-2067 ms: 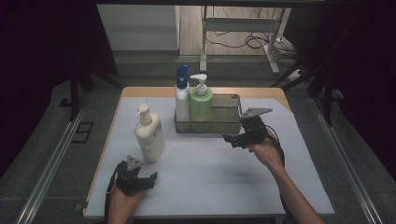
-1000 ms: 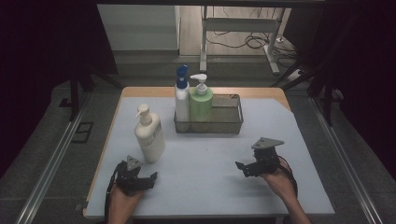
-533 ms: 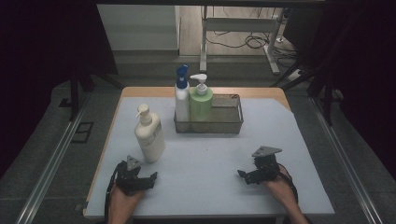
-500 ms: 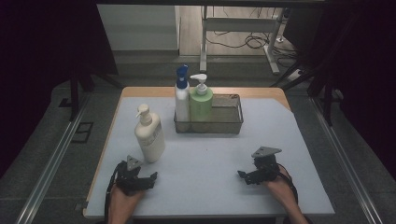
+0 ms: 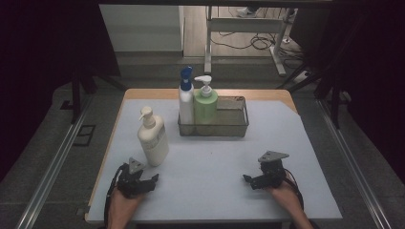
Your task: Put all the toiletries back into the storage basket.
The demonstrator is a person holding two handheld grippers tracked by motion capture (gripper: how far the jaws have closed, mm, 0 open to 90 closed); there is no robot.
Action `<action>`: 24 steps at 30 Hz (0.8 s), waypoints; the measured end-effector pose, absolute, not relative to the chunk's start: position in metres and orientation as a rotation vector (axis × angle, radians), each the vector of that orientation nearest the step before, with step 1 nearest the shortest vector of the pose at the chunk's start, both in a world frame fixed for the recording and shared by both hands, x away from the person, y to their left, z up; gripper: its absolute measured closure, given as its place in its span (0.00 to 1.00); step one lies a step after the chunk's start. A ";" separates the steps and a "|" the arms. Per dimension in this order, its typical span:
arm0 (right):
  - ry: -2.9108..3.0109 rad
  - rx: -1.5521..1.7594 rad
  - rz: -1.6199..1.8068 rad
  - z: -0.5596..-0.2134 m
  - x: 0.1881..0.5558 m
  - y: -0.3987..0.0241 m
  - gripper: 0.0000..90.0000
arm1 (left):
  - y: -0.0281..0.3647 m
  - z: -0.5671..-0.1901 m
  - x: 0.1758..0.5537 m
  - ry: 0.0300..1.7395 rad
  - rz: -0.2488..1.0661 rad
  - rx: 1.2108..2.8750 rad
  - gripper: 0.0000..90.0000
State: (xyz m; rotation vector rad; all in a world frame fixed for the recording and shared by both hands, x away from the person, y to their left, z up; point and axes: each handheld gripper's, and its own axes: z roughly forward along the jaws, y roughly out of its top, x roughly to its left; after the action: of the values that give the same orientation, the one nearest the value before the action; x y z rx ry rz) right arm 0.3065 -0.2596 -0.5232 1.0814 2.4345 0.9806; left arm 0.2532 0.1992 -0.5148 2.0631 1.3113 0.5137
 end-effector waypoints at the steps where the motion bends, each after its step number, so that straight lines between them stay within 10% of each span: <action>1: 2.434 1.081 0.980 -0.523 0.306 -0.260 0.00 | 0.201 -0.513 0.254 1.312 0.515 2.057 0.37; 18: 2.433 1.083 0.981 -0.523 0.307 -0.260 0.00 | 0.227 -0.498 0.286 1.350 0.442 2.018 0.99; 24: 2.433 1.083 0.981 -0.523 0.307 -0.260 0.00 | 0.230 -0.497 0.302 1.361 0.451 2.018 0.99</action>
State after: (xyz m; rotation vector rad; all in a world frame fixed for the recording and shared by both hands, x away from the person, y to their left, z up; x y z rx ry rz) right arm 0.3066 -0.2598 -0.5234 1.0826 2.4333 0.9809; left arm 0.3016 0.2298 -0.4975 2.0180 1.3609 0.4512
